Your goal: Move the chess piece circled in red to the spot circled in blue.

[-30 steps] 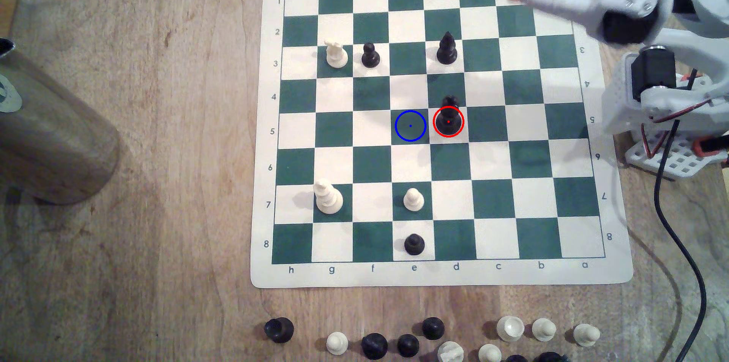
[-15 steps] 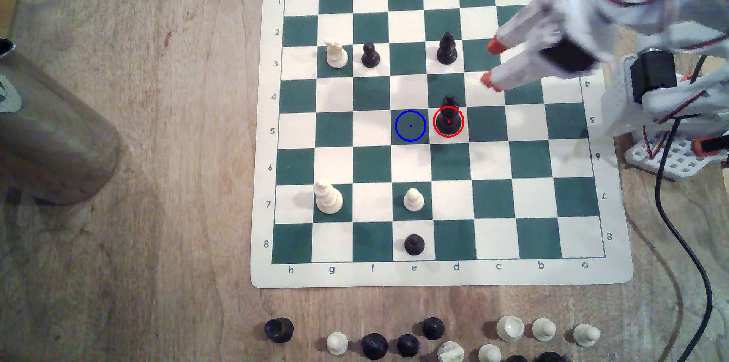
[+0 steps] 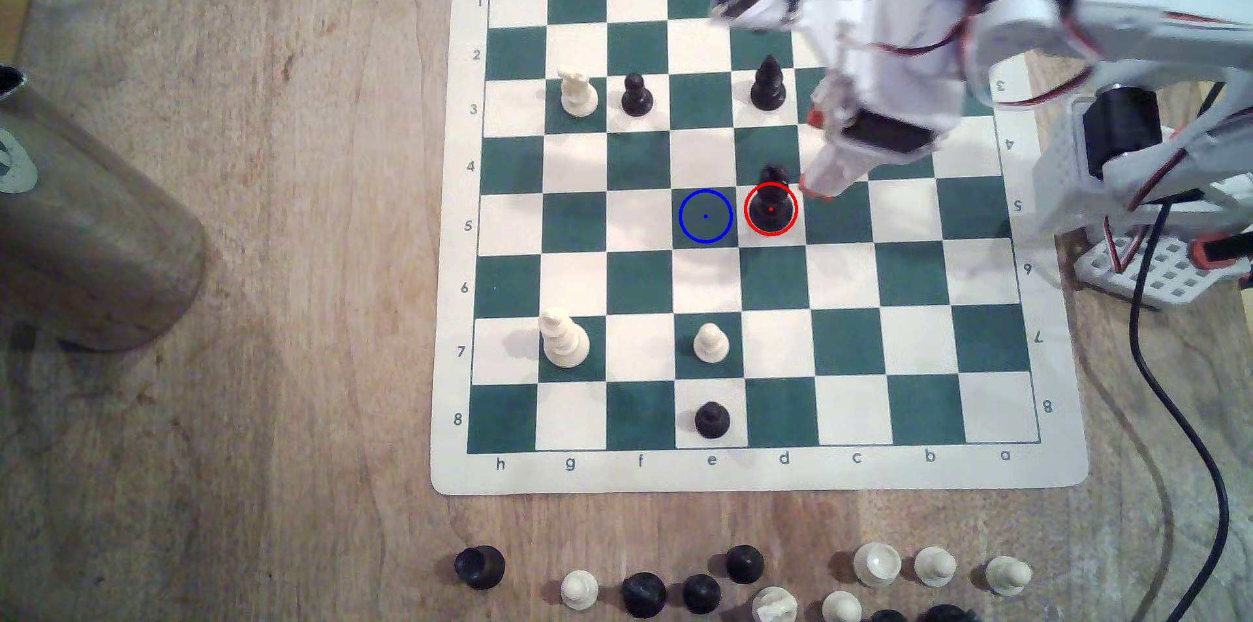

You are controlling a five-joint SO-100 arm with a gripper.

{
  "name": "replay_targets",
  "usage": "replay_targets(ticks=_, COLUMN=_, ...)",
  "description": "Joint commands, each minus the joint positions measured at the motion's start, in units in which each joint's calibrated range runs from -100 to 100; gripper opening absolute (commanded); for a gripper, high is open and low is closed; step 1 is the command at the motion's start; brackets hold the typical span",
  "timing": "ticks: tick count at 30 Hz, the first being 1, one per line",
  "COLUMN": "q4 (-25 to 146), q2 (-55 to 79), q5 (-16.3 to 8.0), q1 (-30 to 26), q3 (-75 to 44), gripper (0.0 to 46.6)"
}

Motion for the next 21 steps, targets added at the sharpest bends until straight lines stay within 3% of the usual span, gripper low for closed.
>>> replay_targets(ticks=1, q4=-3.78, q2=5.74, q5=0.83, q1=0.51, q3=-4.28, gripper=17.3)
replay_targets(ticks=21, q4=-11.89, q2=17.70, q5=1.95, q1=0.74, q3=-1.93, gripper=16.9)
